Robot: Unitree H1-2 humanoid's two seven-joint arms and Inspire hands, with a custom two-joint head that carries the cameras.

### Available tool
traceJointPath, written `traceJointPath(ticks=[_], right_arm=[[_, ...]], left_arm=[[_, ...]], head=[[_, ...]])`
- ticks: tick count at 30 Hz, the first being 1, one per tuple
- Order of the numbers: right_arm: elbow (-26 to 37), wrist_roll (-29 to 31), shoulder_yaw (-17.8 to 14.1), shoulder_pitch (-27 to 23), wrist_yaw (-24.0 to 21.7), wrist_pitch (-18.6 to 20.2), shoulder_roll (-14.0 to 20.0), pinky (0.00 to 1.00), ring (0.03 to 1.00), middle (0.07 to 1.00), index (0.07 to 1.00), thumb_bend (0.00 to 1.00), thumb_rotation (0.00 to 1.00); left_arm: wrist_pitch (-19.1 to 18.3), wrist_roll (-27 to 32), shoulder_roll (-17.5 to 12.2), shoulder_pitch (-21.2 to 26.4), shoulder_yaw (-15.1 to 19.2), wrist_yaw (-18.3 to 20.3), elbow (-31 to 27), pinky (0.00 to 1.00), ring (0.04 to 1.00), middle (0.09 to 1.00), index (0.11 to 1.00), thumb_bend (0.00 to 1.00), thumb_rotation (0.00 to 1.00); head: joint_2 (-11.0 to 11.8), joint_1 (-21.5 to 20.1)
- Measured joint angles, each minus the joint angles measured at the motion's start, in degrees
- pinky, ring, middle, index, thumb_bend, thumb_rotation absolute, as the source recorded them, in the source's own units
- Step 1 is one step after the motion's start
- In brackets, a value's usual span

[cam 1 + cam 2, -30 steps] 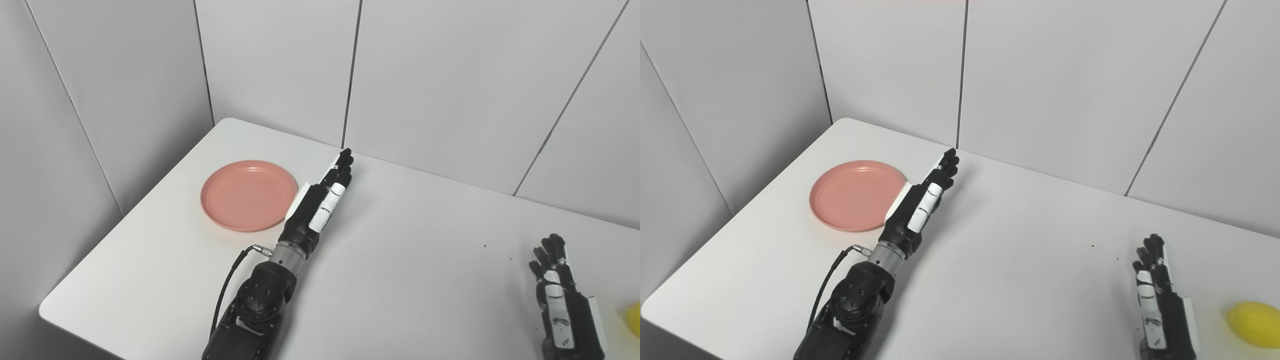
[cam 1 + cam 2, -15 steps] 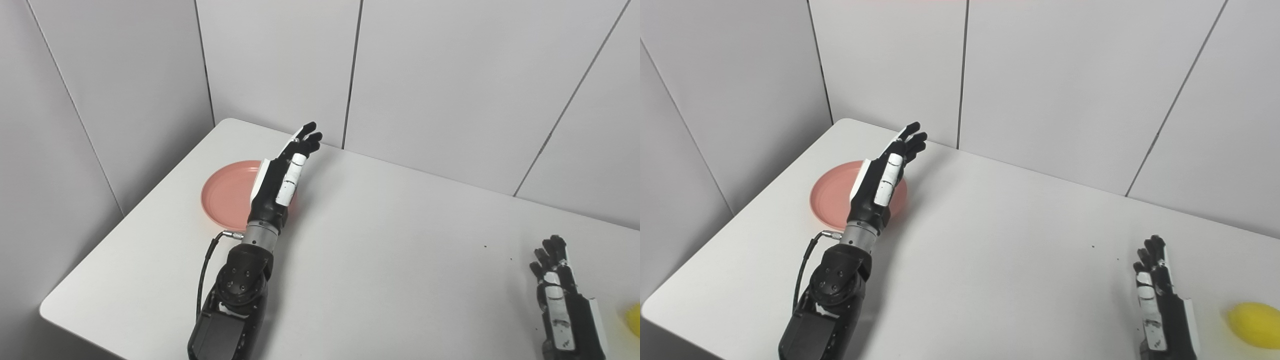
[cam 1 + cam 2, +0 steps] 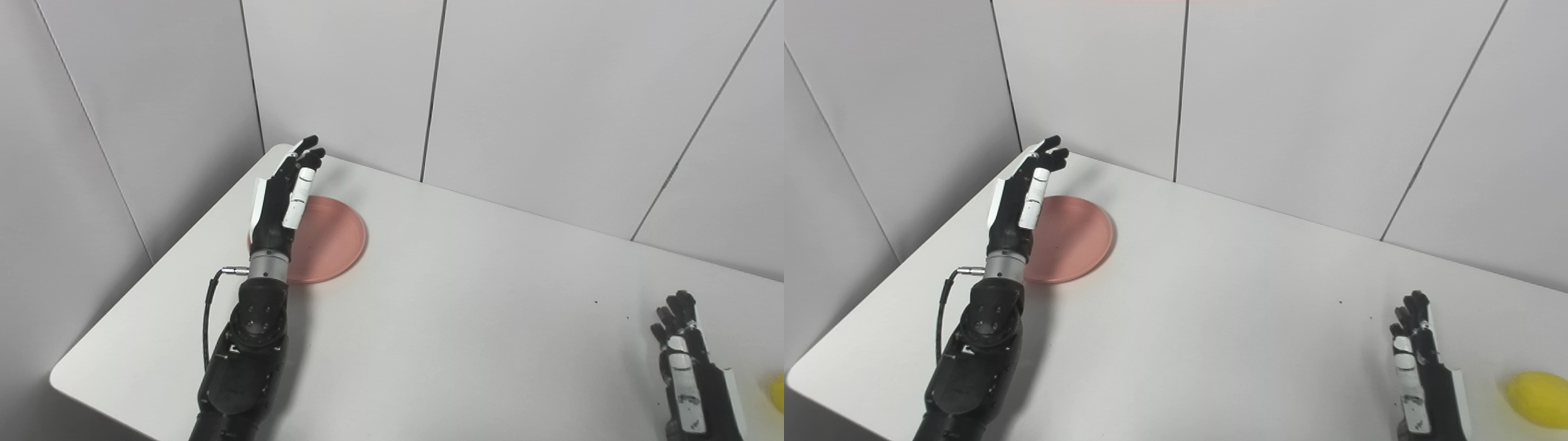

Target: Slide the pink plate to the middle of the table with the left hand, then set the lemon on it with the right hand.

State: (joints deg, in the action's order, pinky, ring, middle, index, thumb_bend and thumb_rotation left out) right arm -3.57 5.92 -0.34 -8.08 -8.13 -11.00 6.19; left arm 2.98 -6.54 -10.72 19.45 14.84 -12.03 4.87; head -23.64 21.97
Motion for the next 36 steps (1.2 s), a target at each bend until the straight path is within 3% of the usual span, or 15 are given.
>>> traceJointPath(ticks=[8, 13, 22, 28, 30, 36], right_arm=[[0.02, 0.14, -0.02, 0.0, 0.0, 0.35, 0.02, 1.0, 1.0, 1.0, 1.0, 0.36, 0.86], [0.01, 0.11, -0.06, 0.0, 0.0, 0.66, 0.01, 1.0, 1.0, 1.0, 1.0, 0.4, 0.87], [0.15, 0.23, -0.06, 0.04, 0.0, 0.91, -0.1, 1.0, 1.0, 1.0, 1.0, 0.38, 0.82], [0.21, 0.12, -0.07, 0.1, 0.01, 1.18, -0.08, 1.0, 1.0, 1.0, 1.0, 0.38, 0.83], [0.21, 0.14, -0.08, 0.1, 0.01, 1.21, -0.08, 1.0, 1.0, 1.0, 1.0, 0.37, 0.84], [0.31, 0.24, -0.07, 0.13, -0.01, 1.61, -0.09, 1.0, 1.0, 1.0, 1.0, 0.35, 0.84]], left_arm=[[-1.41, 0.02, -4.6, 0.92, 2.14, -0.23, 1.97, 0.96, 0.841, 0.808, 0.812, 0.78, 1.0], [-2.24, 0.36, -5.47, 0.92, 2.64, -0.28, 4.31, 0.94, 0.844, 0.817, 0.822, 0.76, 1.0], [-2.09, 2.5, -7.32, 0.93, 3.44, -0.1, 8.66, 0.92, 0.851, 0.837, 0.832, 0.78, 1.0], [-1.92, 2.93, -8.03, 0.87, 3.38, -0.11, 12.37, 0.86, 0.841, 0.828, 0.832, 0.79, 1.0], [-1.42, 2.91, -8.06, 0.85, 3.19, -0.18, 13.42, 0.88, 0.851, 0.837, 0.844, 0.73, 1.0], [3.0, 2.68, -8.17, 0.51, 2.22, -0.33, 17.11, 0.94, 0.871, 0.856, 0.865, 0.71, 1.0]], head=[[0.18, 0.44], [0.62, 0.09], [0.79, 0.7], [0.7, 0.79], [0.7, 0.79], [0.62, 1.14]])
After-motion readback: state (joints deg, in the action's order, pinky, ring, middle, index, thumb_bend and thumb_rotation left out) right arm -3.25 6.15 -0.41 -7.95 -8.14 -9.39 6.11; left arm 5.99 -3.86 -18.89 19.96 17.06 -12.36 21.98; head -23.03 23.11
